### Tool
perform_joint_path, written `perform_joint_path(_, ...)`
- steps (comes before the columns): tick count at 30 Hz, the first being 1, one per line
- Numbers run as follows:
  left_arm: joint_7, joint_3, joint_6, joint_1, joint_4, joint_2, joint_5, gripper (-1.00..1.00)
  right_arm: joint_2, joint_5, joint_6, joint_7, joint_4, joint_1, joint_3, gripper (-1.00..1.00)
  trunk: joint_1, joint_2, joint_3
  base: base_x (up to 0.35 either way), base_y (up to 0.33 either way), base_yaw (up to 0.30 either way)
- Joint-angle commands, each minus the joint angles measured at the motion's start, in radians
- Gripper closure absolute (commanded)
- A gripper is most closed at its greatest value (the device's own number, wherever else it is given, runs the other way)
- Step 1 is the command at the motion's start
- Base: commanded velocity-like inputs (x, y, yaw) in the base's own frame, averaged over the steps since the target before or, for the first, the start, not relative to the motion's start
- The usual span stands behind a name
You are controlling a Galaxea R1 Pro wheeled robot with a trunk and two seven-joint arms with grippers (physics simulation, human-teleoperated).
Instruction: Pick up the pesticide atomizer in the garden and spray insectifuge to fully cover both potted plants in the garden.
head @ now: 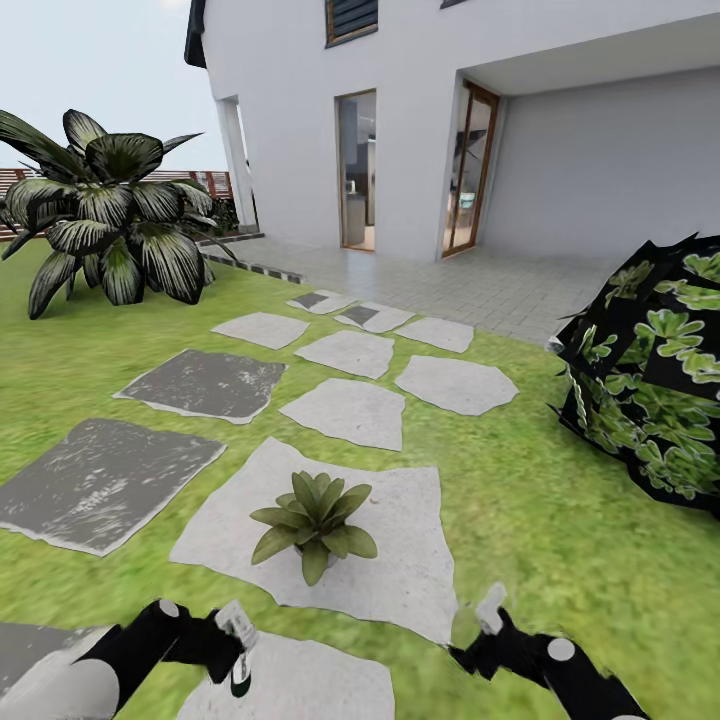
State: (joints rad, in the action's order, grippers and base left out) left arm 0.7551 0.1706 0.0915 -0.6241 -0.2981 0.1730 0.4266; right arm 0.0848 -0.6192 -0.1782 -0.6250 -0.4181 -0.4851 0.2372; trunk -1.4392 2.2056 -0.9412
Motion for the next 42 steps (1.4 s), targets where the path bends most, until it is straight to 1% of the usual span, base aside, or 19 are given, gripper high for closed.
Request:
perform_joint_path(1,-0.029,-0.016,0.079,-0.001,-0.004,-0.013,-0.006,1.0,0.005,-0.01,-0.007,0.087,0.051,0.0,0.042,-1.0,0.0,0.0,-0.001,0.0,0.0,0.0)
perform_joint_path(3,-0.071,-0.054,0.184,-0.006,-0.023,-0.037,-0.037,1.0,0.005,-0.009,-0.012,0.312,0.155,0.001,0.068,-1.0,0.0,0.0,-0.001,0.0,0.0,0.0)
perform_joint_path(5,-0.085,-0.09,0.261,-0.012,-0.045,-0.044,-0.063,1.0,0.001,-0.005,-0.028,0.521,0.235,0.002,0.076,-1.0,0.0,0.0,-0.001,0.0,0.0,0.0)
perform_joint_path(6,-0.087,-0.107,0.313,-0.014,-0.051,-0.046,-0.074,1.0,0.0,-0.004,-0.043,0.599,0.266,0.002,0.077,-1.0,0.0,0.0,-0.001,0.0,0.0,0.0)
perform_joint_path(7,-0.087,-0.116,0.371,-0.019,-0.055,-0.047,-0.081,1.0,-0.001,-0.002,-0.058,0.645,0.289,0.002,0.079,-1.0,0.0,0.0,-0.001,0.0,0.0,0.0)
perform_joint_path(9,-0.086,-0.123,0.464,-0.034,-0.071,-0.049,-0.085,1.0,-0.001,0.015,-0.072,0.678,0.319,0.002,0.08,-1.0,0.0,0.0,-0.001,0.0,0.0,0.0)
perform_joint_path(11,-0.084,-0.12,0.588,-0.048,-0.117,-0.054,-0.084,1.0,-0.001,0.07,-0.077,0.689,0.344,0.002,0.08,-1.0,0.0,0.0,-0.001,0.0,0.0,0.0)
perform_joint_path(12,-0.084,-0.118,0.618,-0.05,-0.133,-0.055,-0.083,1.0,-0.001,0.081,-0.077,0.69,0.346,0.002,0.08,-1.0,0.0,0.0,-0.001,0.0,0.0,0.0)
perform_joint_path(13,-0.083,-0.104,0.653,-0.05,-0.159,-0.055,-0.078,1.0,-0.001,0.092,-0.078,0.692,0.348,0.002,0.08,-1.0,0.0,0.0,-0.001,0.0,0.0,0.0)
perform_joint_path(16,-0.081,-0.023,0.719,-0.051,-0.202,-0.053,-0.062,1.0,0.003,0.101,-0.079,0.693,0.35,0.002,0.08,-1.0,0.0,0.0,-0.001,0.0,0.0,0.0)
perform_joint_path(19,-0.08,0.008,0.763,-0.059,-0.222,-0.056,-0.06,1.0,0.002,0.103,-0.078,0.694,0.351,0.003,0.08,-1.0,0.0,0.0,-0.001,0.012,0.0,0.0)
perform_joint_path(22,-0.074,0.014,0.773,-0.07,-0.24,-0.056,-0.06,1.0,0.001,0.104,-0.078,0.694,0.355,0.003,0.08,-1.0,0.0,0.0,-0.001,0.208,0.0,0.0)
perform_joint_path(25,-0.039,0.018,0.781,-0.073,-0.245,-0.056,-0.059,1.0,0.001,0.104,-0.079,0.694,0.356,0.003,0.08,-1.0,0.0,0.0,-0.001,0.316,0.0,0.0)
perform_joint_path(27,-0.005,0.039,0.787,-0.083,-0.246,-0.051,-0.051,1.0,0.001,0.104,-0.079,0.694,0.357,0.003,0.08,-1.0,0.0,0.0,-0.001,0.333,0.0,0.0)
perform_joint_path(29,0.045,0.088,0.791,-0.098,-0.245,-0.048,-0.04,1.0,0.001,0.104,-0.079,0.694,0.357,0.003,0.08,-1.0,0.0,0.0,-0.001,0.337,0.0,0.0)
perform_joint_path(31,0.07,0.108,0.792,-0.102,-0.245,-0.047,-0.037,1.0,0.001,0.104,-0.079,0.694,0.356,0.003,0.08,-1.0,0.0,0.0,-0.001,0.324,-0.058,0.0)
perform_joint_path(37,0.079,0.121,0.792,-0.109,-0.245,-0.043,-0.035,1.0,0.0,0.105,-0.079,0.694,0.357,0.004,0.08,-1.0,0.0,0.0,-0.001,0.284,-0.151,0.0)
perform_joint_path(41,0.085,0.166,0.792,-0.109,-0.245,-0.045,-0.037,1.0,-0.002,0.104,-0.079,0.694,0.357,0.005,0.08,-1.0,0.0,0.0,-0.001,0.154,-0.216,0.0)
perform_joint_path(42,0.091,0.171,0.792,-0.109,-0.245,-0.046,-0.036,1.0,-0.002,0.104,-0.079,0.694,0.357,0.005,0.08,-1.0,0.0,0.0,-0.001,0.033,-0.248,0.0)
